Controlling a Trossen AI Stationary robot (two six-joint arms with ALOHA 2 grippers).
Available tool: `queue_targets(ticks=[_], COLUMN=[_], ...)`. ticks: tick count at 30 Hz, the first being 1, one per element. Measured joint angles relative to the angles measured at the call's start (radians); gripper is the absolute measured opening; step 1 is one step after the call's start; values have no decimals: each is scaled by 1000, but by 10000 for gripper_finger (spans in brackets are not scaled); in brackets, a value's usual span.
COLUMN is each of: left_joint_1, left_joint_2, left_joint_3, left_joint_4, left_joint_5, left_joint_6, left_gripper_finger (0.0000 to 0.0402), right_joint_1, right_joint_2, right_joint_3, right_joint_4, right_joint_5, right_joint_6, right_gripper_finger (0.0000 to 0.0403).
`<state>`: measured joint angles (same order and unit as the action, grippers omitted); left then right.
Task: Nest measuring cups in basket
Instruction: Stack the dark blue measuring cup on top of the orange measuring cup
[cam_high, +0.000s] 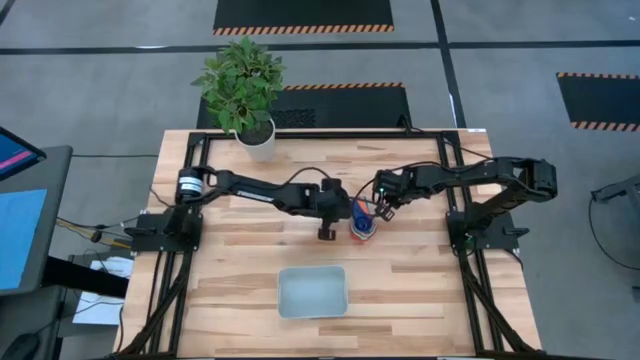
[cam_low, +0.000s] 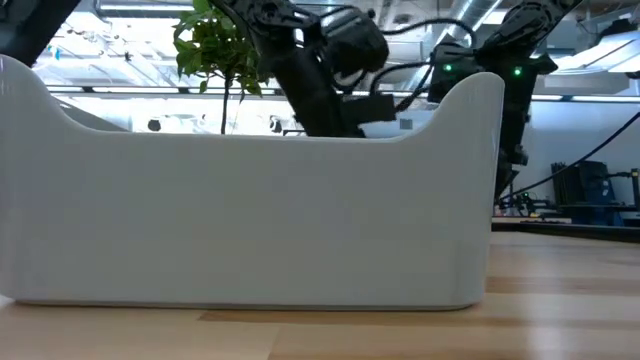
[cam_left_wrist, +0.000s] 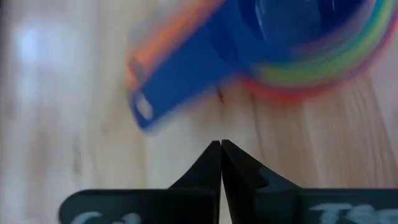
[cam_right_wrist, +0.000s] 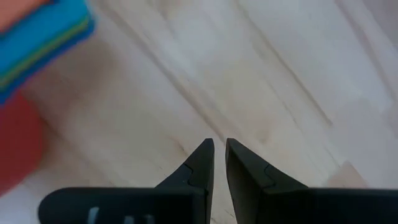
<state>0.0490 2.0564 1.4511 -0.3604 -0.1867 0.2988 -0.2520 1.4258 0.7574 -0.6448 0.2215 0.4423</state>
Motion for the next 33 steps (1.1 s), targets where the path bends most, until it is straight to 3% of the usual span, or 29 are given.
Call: queue_targets(ticks=[2,8,20,28,33], left_joint_1=[1,-10,-10,-13,-14], left_joint_2=[35,110,106,106,106], left_joint_3=[33,114,192,192,191], left_joint_4=[21,-22,-3,-116,-187], left_joint_5=[35,-8,-54,-135,-125], left_joint_6=[-2,20,88,61,-16], left_gripper_finger=[0,0,0,0,0], right_joint_1=[0,18,29,26,20], right_joint_2=[0,0,0,0,0], right_joint_3=[0,0,0,0,0], right_joint_4=[36,108,244,179,138], right_joint_5=[-47,-125,-246,-242,-240], right_joint_6=[-34,-99,-137,-137,-121], right_gripper_finger=[66,66,66,66,66])
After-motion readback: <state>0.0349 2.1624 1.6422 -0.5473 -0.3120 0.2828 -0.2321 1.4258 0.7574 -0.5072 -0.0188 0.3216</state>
